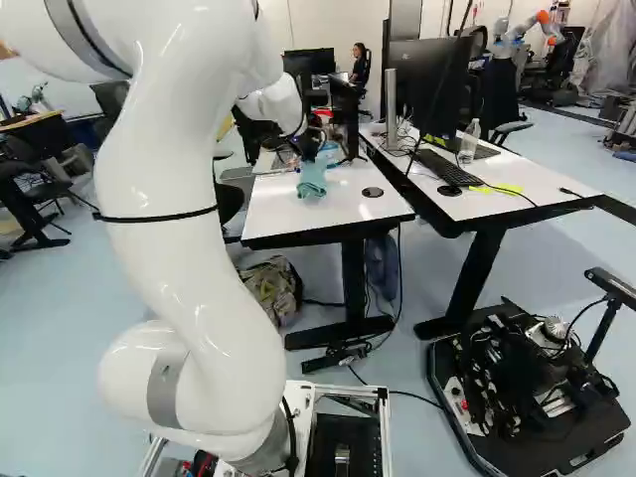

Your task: Clean the table with the green towel

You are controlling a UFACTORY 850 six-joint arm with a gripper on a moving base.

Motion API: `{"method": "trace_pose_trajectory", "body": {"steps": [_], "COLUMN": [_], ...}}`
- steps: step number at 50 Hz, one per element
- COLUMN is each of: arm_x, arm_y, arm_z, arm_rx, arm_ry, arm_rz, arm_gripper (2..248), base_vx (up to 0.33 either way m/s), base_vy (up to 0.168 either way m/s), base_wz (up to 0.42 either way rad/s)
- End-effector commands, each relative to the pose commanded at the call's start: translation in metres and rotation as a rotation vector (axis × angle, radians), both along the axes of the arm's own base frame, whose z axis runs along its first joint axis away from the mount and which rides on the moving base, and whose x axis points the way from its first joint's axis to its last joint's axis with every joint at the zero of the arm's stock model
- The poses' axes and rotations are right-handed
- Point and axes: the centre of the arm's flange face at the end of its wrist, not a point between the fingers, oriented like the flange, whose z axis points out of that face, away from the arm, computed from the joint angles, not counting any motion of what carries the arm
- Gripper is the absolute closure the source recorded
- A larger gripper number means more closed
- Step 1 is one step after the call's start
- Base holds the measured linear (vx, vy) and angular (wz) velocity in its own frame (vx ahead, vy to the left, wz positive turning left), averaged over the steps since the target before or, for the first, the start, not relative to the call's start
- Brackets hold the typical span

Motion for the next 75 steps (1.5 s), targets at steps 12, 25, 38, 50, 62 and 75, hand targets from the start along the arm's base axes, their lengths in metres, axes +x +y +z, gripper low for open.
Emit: {"method": "trace_pose_trajectory", "body": {"steps": [12,25,38,50,62,75], "arm_x": [0.014,0.034,0.056,0.070,0.076,0.074], "arm_y": [-0.017,-0.022,-0.025,-0.024,-0.023,-0.022], "arm_z": [-0.001,-0.003,-0.008,-0.014,-0.018,-0.020], "arm_rx": [0.000,-0.001,0.004,0.023,0.046,0.060], "arm_ry": [-0.009,-0.019,-0.002,0.042,0.096,0.129], "arm_rz": [-0.025,-0.031,-0.034,-0.038,-0.044,-0.048], "arm_gripper": [223,223,223,223,223,223], "base_vx": [0.000,0.000,0.000,0.000,0.000,0.000], "base_vy": [0.000,0.000,0.000,0.000,0.000,0.000], "base_wz": [0.000,0.000,0.000,0.000,0.000,0.000]}}
